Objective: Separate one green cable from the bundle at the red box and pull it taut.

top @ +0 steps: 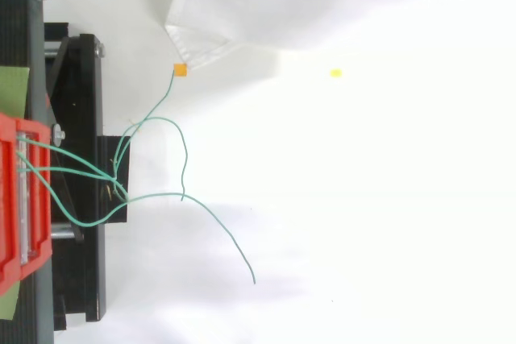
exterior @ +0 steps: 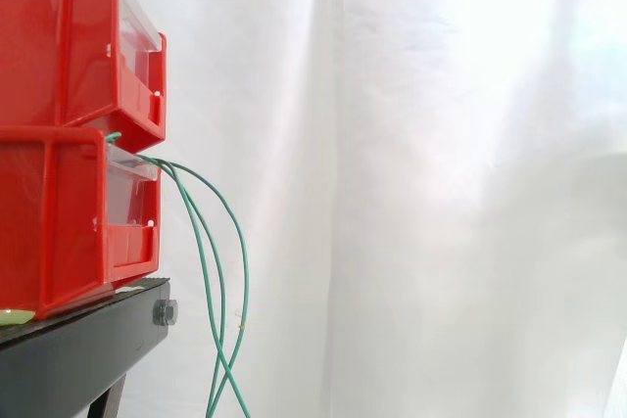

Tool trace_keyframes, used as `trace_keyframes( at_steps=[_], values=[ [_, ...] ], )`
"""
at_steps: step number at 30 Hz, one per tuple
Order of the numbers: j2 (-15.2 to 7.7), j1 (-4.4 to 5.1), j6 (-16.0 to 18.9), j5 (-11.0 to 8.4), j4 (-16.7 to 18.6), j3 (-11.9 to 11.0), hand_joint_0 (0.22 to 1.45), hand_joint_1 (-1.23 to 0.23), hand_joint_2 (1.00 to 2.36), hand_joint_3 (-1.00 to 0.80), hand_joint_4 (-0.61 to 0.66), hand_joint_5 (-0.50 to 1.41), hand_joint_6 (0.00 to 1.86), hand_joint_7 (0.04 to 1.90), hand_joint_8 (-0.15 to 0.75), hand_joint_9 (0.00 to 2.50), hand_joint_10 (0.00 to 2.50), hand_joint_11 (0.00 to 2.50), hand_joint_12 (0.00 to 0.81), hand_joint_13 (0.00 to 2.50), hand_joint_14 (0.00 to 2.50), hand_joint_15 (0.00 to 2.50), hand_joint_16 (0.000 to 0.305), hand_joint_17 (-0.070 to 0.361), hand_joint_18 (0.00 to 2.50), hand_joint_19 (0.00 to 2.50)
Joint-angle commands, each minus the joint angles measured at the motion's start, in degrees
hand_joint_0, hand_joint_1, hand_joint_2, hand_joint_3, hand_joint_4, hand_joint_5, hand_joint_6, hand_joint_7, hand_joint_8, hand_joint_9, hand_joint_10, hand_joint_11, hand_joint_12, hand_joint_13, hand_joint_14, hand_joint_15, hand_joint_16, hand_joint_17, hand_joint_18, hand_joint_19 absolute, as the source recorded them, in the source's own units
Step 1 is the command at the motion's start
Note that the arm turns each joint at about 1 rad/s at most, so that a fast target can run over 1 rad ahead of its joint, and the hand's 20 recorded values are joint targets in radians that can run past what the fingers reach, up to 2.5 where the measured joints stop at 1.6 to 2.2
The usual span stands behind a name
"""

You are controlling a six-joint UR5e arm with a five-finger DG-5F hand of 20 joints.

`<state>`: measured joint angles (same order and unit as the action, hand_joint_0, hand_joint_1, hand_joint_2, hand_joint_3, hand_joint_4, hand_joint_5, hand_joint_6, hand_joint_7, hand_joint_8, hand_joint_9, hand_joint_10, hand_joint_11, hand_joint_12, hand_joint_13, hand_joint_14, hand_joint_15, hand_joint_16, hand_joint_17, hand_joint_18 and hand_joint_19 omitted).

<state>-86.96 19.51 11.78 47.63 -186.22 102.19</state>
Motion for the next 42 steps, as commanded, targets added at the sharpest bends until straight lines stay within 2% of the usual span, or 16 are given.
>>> trace_keyframes(
  at_steps=[1,3,5,6,7,8,14,37,40,42],
  values=[
    [0.03,0.00,0.00,0.00,-0.02,0.02,0.60,-0.28,1.00,-0.50,0.02,-0.28,0.50,0.67,0.234,0.32,0.01,0.35,0.261,0.32,0.02,0.46,0.042,0.094,0.33,0.81],
    [0.03,0.00,0.00,0.00,-0.02,0.02,0.58,-0.36,1.00,-0.50,0.06,-0.27,0.50,0.69,0.229,0.40,0.01,0.39,0.258,0.37,0.02,0.47,0.042,0.094,0.35,0.82],
    [0.03,0.00,0.00,0.00,0.07,-0.06,0.55,-0.55,1.00,-0.50,0.17,-0.21,0.50,0.76,0.245,0.73,0.02,0.56,0.279,0.67,0.02,0.58,0.041,0.092,0.65,0.86],
    [0.03,0.00,0.00,0.00,0.07,0.02,0.56,-0.57,1.00,-0.50,0.20,-0.20,0.50,0.77,0.246,0.80,0.01,0.60,0.277,0.74,0.02,0.62,0.041,0.092,0.67,0.89],
    [0.03,-0.09,0.00,0.00,-0.02,0.02,0.57,-0.60,1.00,-0.50,0.22,-0.17,0.50,0.79,0.234,0.98,0.02,0.69,0.275,0.86,0.02,0.68,0.040,0.090,0.72,0.91],
    [-0.05,-0.09,0.00,0.00,-0.02,0.02,0.59,-0.62,1.00,-0.50,0.21,-0.16,0.50,0.80,0.218,1.00,0.02,0.70,0.266,0.87,0.02,0.68,0.039,0.087,0.72,0.91],
    [0.03,-0.09,0.00,0.00,0.07,0.02,0.61,-0.68,1.00,-0.50,0.16,-0.16,0.50,0.80,0.196,0.95,0.02,0.68,0.246,0.78,0.02,0.65,0.036,0.080,0.65,0.88],
    [-0.05,-0.18,0.00,0.00,0.07,0.02,0.58,-0.67,1.00,-0.50,0.15,-0.16,0.50,0.78,0.186,0.93,0.02,0.66,0.236,0.75,0.02,0.66,0.034,0.077,0.61,0.88],
    [0.03,-0.09,0.00,0.00,0.07,0.02,0.63,-0.77,1.00,-0.50,0.11,-0.17,0.50,0.77,0.160,0.91,0.02,0.65,0.213,0.68,0.02,0.65,0.028,0.062,0.53,0.91],
    [-0.05,-0.09,0.00,0.00,-0.02,-0.06,0.68,-0.86,1.00,-0.50,0.07,-0.17,0.50,0.75,0.137,0.84,0.02,0.62,0.199,0.56,0.02,0.63,0.024,0.055,0.37,0.97]
  ],
)
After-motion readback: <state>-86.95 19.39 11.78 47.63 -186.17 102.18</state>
